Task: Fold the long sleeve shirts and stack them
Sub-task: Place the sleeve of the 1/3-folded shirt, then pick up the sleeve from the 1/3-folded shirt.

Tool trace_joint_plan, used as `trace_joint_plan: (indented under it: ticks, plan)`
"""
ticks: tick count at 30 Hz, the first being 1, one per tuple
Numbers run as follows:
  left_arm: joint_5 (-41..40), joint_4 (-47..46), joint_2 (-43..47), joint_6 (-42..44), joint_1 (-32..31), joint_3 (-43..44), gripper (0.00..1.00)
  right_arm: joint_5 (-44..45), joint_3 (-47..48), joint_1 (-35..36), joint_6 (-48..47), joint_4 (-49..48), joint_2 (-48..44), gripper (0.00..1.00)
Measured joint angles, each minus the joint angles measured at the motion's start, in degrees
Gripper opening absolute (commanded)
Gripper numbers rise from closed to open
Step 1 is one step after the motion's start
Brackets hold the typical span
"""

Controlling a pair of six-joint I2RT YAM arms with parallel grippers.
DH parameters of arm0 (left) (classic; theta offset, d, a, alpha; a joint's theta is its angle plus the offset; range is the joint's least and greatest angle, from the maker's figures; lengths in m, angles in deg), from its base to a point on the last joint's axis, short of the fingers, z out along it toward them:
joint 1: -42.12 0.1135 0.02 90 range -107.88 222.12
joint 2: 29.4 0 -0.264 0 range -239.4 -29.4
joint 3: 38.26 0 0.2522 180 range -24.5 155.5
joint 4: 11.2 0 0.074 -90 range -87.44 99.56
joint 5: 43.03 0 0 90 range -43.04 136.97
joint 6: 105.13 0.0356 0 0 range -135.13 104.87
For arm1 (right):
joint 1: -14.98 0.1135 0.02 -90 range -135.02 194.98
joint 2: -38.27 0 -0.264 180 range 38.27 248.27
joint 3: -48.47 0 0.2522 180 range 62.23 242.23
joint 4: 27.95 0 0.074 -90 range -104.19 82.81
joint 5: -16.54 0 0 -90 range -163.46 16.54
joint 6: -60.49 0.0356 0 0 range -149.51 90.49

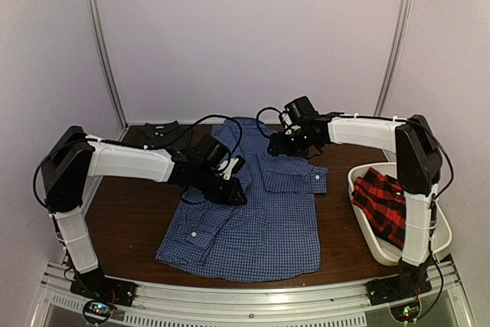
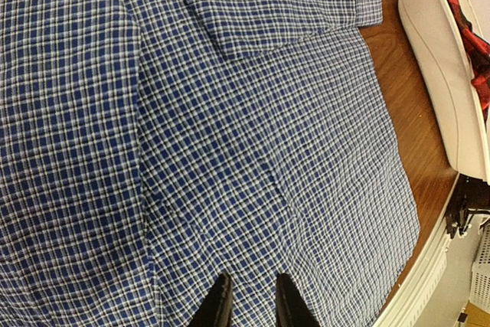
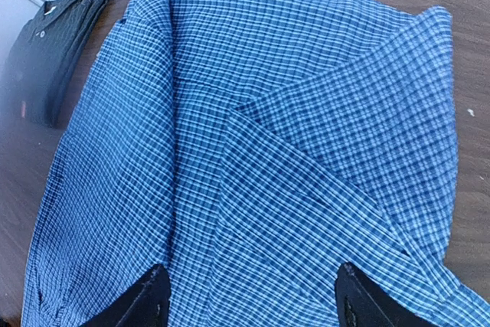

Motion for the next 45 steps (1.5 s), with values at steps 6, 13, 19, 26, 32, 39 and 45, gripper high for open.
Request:
trace_joint_plan:
  ticks: [6,13,19,26,32,39,45]
  plan:
    - [0.24,-0.07,0.79,-0.09,0.02,0.00,0.21,4.72,-11.87,-1.20,0.15,-1.05,-11.04,0.75]
    - [0.44,0.04,1.29,-0.09,0.02,0.44,0.22,7.34,-25.42,-4.72,1.86,-3.52,-17.18,0.74]
    - [0.68,0.24,1.29,-0.09,0.28,0.66,0.22,8.22,-32.22,-5.60,3.98,-5.60,-17.57,0.74]
    - [0.94,0.33,1.29,-0.09,0.39,0.70,0.22,8.63,-37.29,-7.17,5.70,-7.98,-17.57,0.66]
    - [1.09,0.37,1.29,-0.09,0.39,1.29,0.22,8.28,-38.69,-8.02,6.69,-11.02,-17.49,0.42]
    - [1.25,0.33,1.29,-0.52,0.79,1.55,0.22,6.40,-38.29,-8.07,7.19,-12.63,-17.42,0.05]
    - [1.95,0.26,1.29,-1.14,1.29,1.88,0.22,4.92,-34.14,-7.58,6.82,-12.11,-17.42,0.00]
